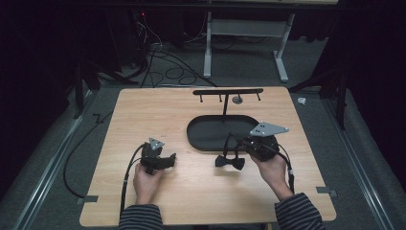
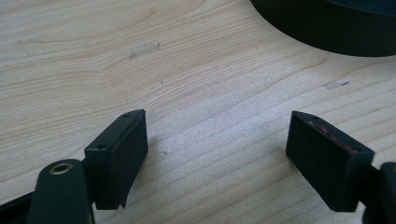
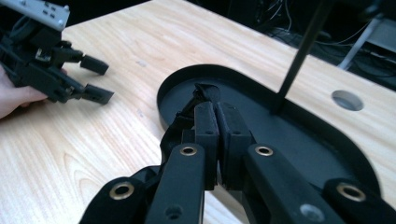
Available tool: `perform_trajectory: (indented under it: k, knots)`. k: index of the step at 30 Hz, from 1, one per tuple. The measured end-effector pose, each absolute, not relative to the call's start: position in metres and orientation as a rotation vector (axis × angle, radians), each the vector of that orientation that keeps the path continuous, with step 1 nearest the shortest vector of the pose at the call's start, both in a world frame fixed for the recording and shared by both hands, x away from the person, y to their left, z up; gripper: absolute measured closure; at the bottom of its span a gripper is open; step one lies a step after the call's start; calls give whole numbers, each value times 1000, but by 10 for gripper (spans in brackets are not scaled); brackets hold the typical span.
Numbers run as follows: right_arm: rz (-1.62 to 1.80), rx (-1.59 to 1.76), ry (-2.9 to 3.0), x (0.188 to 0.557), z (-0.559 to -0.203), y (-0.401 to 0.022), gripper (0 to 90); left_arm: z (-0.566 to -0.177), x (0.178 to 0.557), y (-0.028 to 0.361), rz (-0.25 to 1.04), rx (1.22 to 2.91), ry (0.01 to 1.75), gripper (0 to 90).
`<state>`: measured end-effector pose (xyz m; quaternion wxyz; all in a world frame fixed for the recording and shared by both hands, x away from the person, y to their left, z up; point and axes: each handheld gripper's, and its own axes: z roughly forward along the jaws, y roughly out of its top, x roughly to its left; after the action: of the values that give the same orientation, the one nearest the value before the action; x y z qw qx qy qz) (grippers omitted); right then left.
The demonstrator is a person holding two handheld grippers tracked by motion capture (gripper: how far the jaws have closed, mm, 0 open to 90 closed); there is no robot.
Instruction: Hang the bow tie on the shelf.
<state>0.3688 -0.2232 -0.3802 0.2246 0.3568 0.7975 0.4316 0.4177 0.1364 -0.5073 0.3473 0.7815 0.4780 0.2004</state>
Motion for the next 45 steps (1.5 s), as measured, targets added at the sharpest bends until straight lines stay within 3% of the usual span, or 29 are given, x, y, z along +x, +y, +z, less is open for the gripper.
perform_trajectory:
  k: [21, 45]
  knots:
    - [1224, 1065, 2161, 395, -358, -246, 896, -507, 418, 136, 523, 2029, 1240, 209]
    - [1207, 1065, 2150, 425, -338, -244, 895, -507, 417, 136, 523, 2029, 1240, 210]
